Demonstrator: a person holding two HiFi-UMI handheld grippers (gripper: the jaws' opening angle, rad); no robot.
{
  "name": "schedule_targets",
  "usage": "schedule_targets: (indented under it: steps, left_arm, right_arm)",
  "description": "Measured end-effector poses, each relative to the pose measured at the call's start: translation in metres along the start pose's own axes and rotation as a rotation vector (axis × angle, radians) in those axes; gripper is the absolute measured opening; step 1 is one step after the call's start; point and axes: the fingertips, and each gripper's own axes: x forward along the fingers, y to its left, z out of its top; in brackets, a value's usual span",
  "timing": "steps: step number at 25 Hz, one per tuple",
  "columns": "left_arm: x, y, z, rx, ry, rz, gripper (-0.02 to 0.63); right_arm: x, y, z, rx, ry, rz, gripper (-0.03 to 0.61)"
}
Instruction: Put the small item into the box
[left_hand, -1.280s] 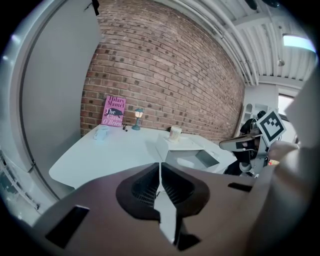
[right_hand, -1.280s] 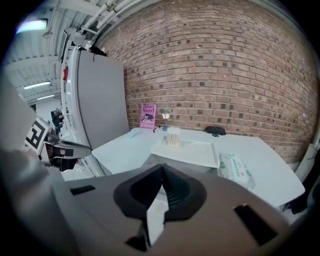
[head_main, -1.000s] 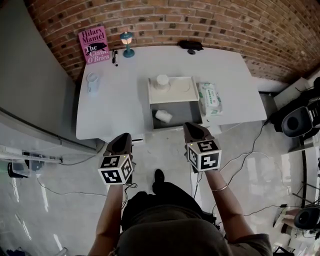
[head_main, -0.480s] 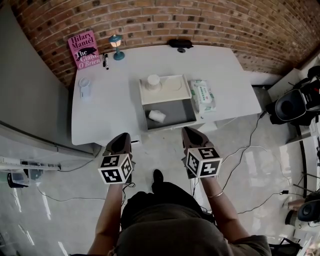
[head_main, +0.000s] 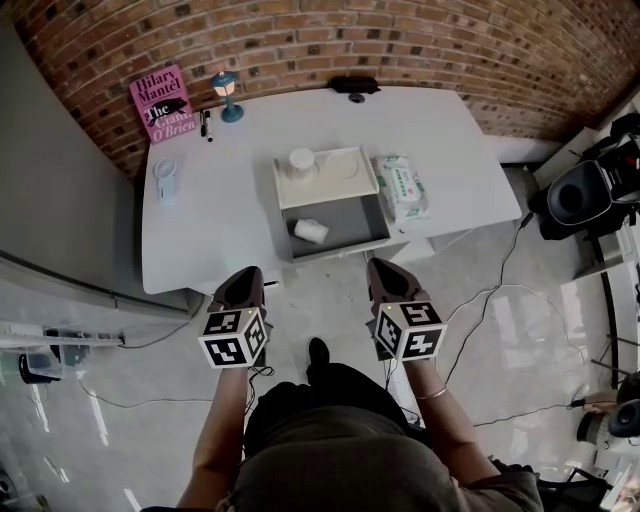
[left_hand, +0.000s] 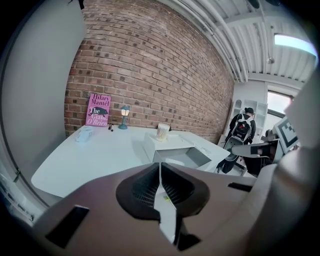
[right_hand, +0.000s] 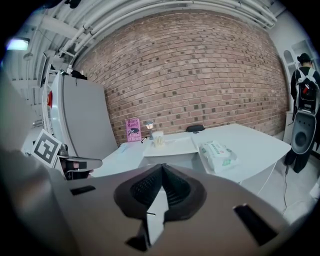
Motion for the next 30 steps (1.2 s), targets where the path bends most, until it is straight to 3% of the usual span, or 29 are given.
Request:
schedule_targets:
  steps: [17, 30]
  left_arm:
    - [0.004, -0.012, -0.002, 0.004, 0.007, -0.008, 0.029]
    - [0.005, -0.012, -0.003, -0.004, 0.011, 0.016, 0.029]
  right_arm:
    - [-0.015, -0.024, 0.003, 0.010, -0.054, -0.059, 0.002]
    - [-0.009, -0.024, -0.001, 0.018, -0.042, -0.027, 0.002]
